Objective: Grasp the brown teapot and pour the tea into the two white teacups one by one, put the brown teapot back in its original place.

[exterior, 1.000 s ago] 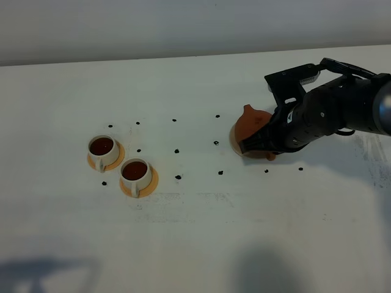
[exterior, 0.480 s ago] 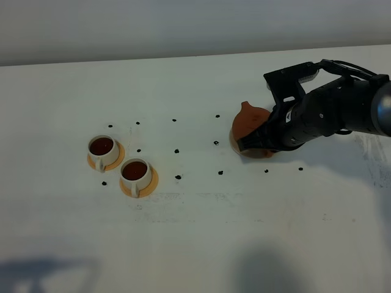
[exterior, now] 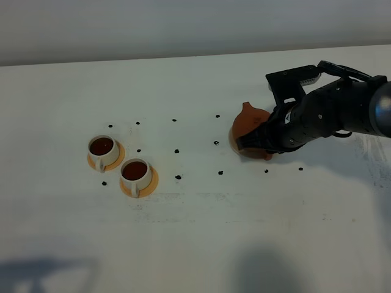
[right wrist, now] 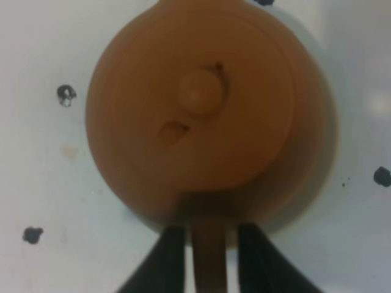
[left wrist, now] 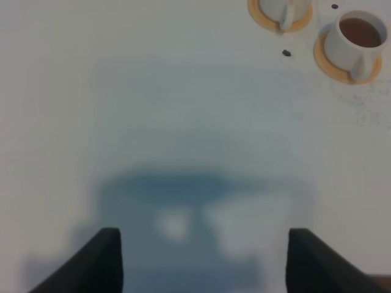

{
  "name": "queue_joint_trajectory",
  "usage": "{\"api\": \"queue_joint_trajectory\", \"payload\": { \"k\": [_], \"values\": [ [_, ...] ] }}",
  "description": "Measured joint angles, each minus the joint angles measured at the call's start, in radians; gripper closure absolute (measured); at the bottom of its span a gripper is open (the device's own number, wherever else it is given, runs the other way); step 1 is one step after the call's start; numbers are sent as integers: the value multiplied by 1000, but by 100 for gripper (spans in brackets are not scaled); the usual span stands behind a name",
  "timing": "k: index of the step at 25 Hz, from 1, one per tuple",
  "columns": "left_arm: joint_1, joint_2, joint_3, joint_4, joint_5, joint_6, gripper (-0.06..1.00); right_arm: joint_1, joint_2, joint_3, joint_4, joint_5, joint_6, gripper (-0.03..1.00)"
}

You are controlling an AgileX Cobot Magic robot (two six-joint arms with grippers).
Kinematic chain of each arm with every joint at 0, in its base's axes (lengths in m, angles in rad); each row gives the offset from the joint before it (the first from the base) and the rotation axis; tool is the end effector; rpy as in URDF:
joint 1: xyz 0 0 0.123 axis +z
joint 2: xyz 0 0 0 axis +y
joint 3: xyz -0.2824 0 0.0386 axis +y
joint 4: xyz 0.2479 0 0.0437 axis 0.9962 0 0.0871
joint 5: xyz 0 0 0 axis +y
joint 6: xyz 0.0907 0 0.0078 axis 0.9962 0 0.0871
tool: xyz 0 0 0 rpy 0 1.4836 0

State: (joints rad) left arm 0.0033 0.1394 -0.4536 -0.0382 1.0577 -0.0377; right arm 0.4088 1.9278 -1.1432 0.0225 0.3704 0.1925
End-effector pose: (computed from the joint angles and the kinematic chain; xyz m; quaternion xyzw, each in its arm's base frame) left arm 0.0200 -0.0030 0.2630 -0.0195 0.8969 -0.0267 0.4410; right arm 0.3529 0.1537 0.1501 -0.0954 0.9638 0.0800 0.2357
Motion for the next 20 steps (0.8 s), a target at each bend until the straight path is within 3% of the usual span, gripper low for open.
{"api": "queue_joint_trajectory", "payload": {
  "k": [4,7,13,20],
  "values": [
    [0,0,0,0,0,0,38,0,-2,0,0,25,0,50],
    [0,0,0,0,0,0,38,0,-29,0,-4,60,0,43],
    [0,0,0,0,0,0,38,-9,-188,10,-39,129,1,43],
    [0,0,0,0,0,0,38,-30,-445,165,-46,168,2,45]
  ]
}}
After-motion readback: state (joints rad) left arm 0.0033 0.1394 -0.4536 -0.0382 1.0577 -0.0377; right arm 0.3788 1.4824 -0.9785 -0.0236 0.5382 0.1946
